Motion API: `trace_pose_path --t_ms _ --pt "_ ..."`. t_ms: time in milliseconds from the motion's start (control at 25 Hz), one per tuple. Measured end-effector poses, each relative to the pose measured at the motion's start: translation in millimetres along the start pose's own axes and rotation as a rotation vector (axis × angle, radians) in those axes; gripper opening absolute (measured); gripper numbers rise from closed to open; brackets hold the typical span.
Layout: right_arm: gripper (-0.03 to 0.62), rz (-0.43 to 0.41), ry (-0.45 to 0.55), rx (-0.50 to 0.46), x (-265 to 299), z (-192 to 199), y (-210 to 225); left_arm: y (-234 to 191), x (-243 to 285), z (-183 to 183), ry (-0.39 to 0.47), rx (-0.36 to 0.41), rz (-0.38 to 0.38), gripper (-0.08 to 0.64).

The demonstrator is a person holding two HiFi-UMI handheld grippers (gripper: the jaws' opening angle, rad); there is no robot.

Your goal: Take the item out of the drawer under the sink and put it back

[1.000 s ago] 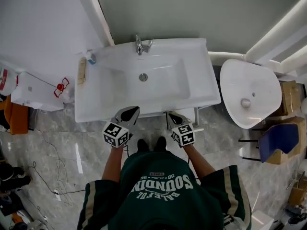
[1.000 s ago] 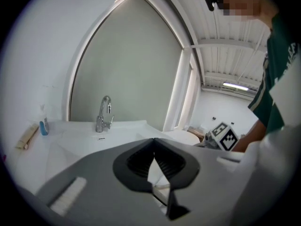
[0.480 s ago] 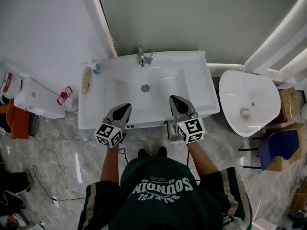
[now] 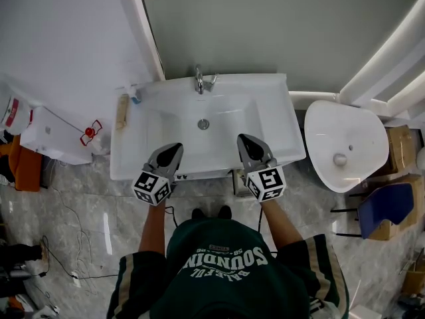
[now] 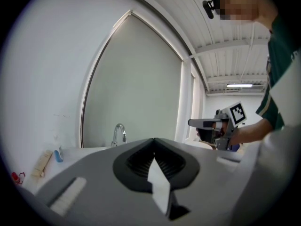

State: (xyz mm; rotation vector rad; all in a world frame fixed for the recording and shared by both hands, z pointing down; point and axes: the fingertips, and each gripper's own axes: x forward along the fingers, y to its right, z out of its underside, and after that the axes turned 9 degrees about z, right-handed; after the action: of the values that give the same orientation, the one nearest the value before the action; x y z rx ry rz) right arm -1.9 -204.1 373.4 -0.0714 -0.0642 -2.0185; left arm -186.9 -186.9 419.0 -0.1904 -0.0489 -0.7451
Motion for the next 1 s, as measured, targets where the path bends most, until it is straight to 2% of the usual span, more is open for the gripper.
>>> trace_pose_path --t_ms 1000 --pt "0.002 0.013 -0.020 0.010 -4.1 10.4 -0.5 3.6 4.5 12.9 -0.012 -0.034 0.025 0.049"
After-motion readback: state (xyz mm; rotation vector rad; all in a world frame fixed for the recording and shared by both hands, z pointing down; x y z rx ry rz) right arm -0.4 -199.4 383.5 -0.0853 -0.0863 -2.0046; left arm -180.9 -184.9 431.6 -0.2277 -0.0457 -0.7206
